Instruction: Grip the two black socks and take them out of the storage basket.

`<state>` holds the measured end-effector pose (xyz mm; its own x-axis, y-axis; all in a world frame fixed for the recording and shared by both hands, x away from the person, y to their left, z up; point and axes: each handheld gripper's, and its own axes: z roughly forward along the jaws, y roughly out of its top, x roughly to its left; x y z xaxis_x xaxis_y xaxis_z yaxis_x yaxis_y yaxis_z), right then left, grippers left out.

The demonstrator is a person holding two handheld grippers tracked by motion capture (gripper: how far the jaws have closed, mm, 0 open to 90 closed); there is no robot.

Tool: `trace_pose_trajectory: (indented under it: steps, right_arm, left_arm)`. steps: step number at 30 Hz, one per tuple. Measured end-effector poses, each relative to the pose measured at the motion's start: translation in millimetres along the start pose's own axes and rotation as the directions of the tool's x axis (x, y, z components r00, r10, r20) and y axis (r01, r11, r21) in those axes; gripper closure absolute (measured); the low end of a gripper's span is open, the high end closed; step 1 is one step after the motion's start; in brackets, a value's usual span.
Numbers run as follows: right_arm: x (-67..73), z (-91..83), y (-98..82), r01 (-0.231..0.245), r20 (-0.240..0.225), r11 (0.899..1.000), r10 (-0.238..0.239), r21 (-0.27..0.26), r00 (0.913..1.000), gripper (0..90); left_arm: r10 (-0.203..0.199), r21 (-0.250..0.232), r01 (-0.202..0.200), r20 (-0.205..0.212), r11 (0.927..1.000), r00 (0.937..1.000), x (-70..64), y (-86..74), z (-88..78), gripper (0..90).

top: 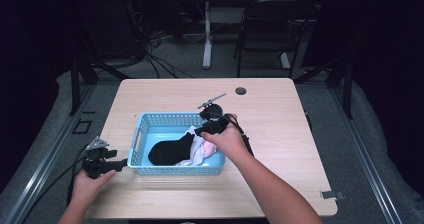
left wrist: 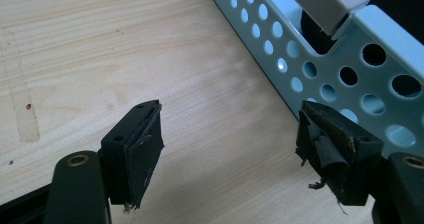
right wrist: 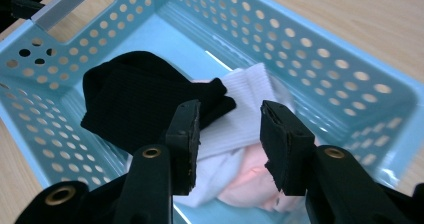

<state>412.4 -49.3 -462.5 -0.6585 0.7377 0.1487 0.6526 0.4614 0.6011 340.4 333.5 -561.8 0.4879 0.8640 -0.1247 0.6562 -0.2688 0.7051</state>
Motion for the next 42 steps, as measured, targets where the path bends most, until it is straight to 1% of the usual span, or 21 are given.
trace_pose_trajectory:
  steps: [6,7,8,10,11,14,15,20,22,24,25,27,28,29,32,33,35,36,39,41,42]
  right_arm:
    - [4.8,27.2,5.7,-0.021,-0.011,0.999,0.021,0.029,0.9997,59.2]
    - [5.0,30.5,6.8,-0.01,-0.017,0.999,0.011,0.043,0.9998,59.2]
    - [5.8,33.7,7.0,-0.012,-0.018,0.999,0.013,0.039,0.9998,59.2]
    - [8.4,41.0,8.4,-0.019,-0.032,0.998,0.021,0.06,0.9993,59.2]
    - [10.0,44.5,8.4,-0.032,-0.039,0.998,0.034,0.046,0.9987,59.2]
    - [12.2,52.4,10.4,-0.037,-0.044,0.997,0.04,0.068,0.9982,59.1]
    - [13.4,56.7,10.7,-0.056,-0.045,0.997,0.059,0.059,0.9972,58.5]
    - [11.7,67.1,12.5,-0.1,-0.028,0.993,0.102,0.069,0.9944,56.2]
    - [10.2,68.0,13.1,-0.097,-0.024,0.991,0.099,0.087,0.9948,56.2]
    - [8.8,72.6,12.3,-0.123,-0.036,0.986,0.128,0.108,0.9911,56.5]
    - [9.3,74.8,11.6,-0.136,-0.039,0.986,0.14,0.1,0.9894,57.0]
    - [9.3,76.3,11.4,-0.13,-0.033,0.986,0.135,0.108,0.9903,59.0]
    - [10.5,77.6,11.3,-0.138,-0.045,0.986,0.143,0.096,0.9887,60.5]
    - [10.3,77.5,11.6,-0.117,-0.044,0.987,0.122,0.106,0.9915,62.5]
    - [13.6,78.6,11.6,-0.104,-0.041,0.991,0.107,0.08,0.9934,66.3]
    - [18.1,77.6,12.1,-0.072,-0.029,0.995,0.074,0.069,0.9968,71.9]
    - [22.0,77.1,12.3,-0.047,-0.011,0.997,0.048,0.054,0.9988,75.7]
    - [22.5,76.1,12.9,-0.022,-0.003,0.998,0.023,0.065,0.9997,77.7]
    - [24.0,76.8,12.6,-0.005,0.015,0.998,0.004,0.065,0.9999,81.5]
    - [24.1,78.0,11.6,-0.014,0.017,0.999,0.014,0.049,0.9998,83.4]
    - [23.3,77.0,11.6,-0.014,0.011,0.998,0.013,0.057,0.9999,84.2]
  left_arm:
    - [0.006,0.01,-0.006,-0.006,0.9999,1.0,-0.2,0.1,1.2,26.4]
    - [0.008,0.013,-0.008,-0.006,0.9999,0.9999,-0.3,0.2,1.3,26.5]
    - [0.011,0.013,-0.011,-0.008,0.9999,0.9999,-0.3,0.4,1.6,26.5]
    - [0.012,0.012,-0.012,-0.008,0.9999,0.9999,0.0,0.7,2.0,26.6]
    - [0.011,0.012,-0.011,-0.008,0.9999,0.9999,0.2,0.9,2.2,26.6]
    - [0.013,0.014,-0.012,-0.007,0.9998,0.9999,0.9,1.2,2.1,26.6]
    - [0.011,0.013,-0.011,-0.007,0.9998,0.9999,0.8,1.2,2.0,26.6]
    - [0.008,0.009,-0.008,-0.008,0.9999,0.9999,1.6,1.3,1.3,26.6]
    - [0.008,0.009,-0.008,-0.009,0.9999,0.9999,1.7,1.3,1.3,26.6]
    - [0.008,0.01,-0.008,-0.007,0.9999,0.9999,1.9,1.4,1.4,26.6]
    - [0.009,0.011,-0.009,-0.007,0.9999,0.9999,1.9,1.5,1.5,26.6]
    - [0.009,0.011,-0.009,-0.006,0.9999,0.9999,1.8,1.5,1.6,26.6]
    - [0.01,0.011,-0.01,-0.006,0.9999,0.9999,1.7,1.5,1.6,26.6]
    - [0.01,0.01,-0.01,-0.006,0.9999,0.9999,1.7,1.5,1.6,26.6]
    - [0.009,0.011,-0.009,-0.005,0.9999,0.9999,1.8,1.5,1.7,26.6]
    - [0.009,0.011,-0.009,-0.006,0.9999,0.9999,1.7,1.5,1.8,26.6]
    - [0.009,0.011,-0.009,-0.005,0.9999,0.9999,1.7,1.5,1.9,26.6]
    - [0.009,0.011,-0.009,-0.005,0.9999,0.9999,1.7,1.6,1.9,26.6]
    - [0.009,0.011,-0.009,-0.006,0.9999,0.9999,1.6,1.5,2.1,26.6]
    - [0.008,0.012,-0.008,-0.004,0.9999,1.0,1.8,1.6,2.0,26.6]
    - [0.008,0.011,-0.008,-0.004,0.9999,1.0,1.9,1.6,2.0,26.6]
